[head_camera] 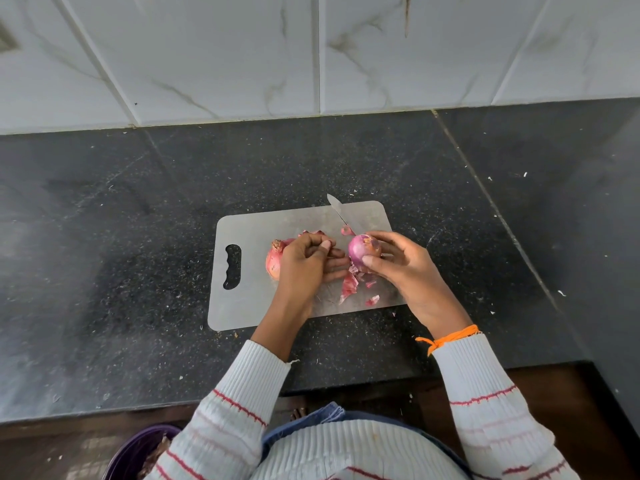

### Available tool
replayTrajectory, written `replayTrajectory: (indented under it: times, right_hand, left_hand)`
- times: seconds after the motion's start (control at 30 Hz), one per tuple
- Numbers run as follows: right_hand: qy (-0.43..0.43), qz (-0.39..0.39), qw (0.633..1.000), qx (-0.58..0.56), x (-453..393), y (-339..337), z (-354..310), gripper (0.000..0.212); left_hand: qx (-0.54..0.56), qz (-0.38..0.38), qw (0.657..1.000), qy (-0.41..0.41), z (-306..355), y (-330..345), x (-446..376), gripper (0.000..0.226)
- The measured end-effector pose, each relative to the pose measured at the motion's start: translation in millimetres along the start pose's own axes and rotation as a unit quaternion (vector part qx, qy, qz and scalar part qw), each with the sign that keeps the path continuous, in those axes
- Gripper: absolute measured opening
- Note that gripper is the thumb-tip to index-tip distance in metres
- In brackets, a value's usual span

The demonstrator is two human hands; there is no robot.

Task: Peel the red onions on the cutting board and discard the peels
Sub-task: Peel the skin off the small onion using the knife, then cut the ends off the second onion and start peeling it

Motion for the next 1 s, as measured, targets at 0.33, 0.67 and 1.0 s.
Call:
replayTrajectory:
  times: [0.33, 0.67, 1.0]
  right_hand:
    - [0.047, 0.105, 0.993, 0.022, -23, -19, -8, 0.025]
    - [-0.045, 0.245, 0.928, 0.276, -67, -30, -26, 0.029]
    - [-0.056, 0.285, 0.901, 0.323, -59, -32, -25, 0.036]
  left_hand:
    - [-0.078, -0.05, 0.995, -0.021, -2, 16, 6, 0.025]
    - [-0.201, -0.084, 0.976, 0.017, -2, 18, -1, 0.023]
    - [-0.256, -0.135, 0.956, 0.049, 1, 25, 4, 0.021]
Point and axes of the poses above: each hand's wrist, its own x-axis away from the middle knuckle, its own y-axis out of the palm, z = x × y, the point moved 9 cm from there along -x, towards the middle knuckle, and after that the axes turned 13 degrees about y, right-handed, at the moved point
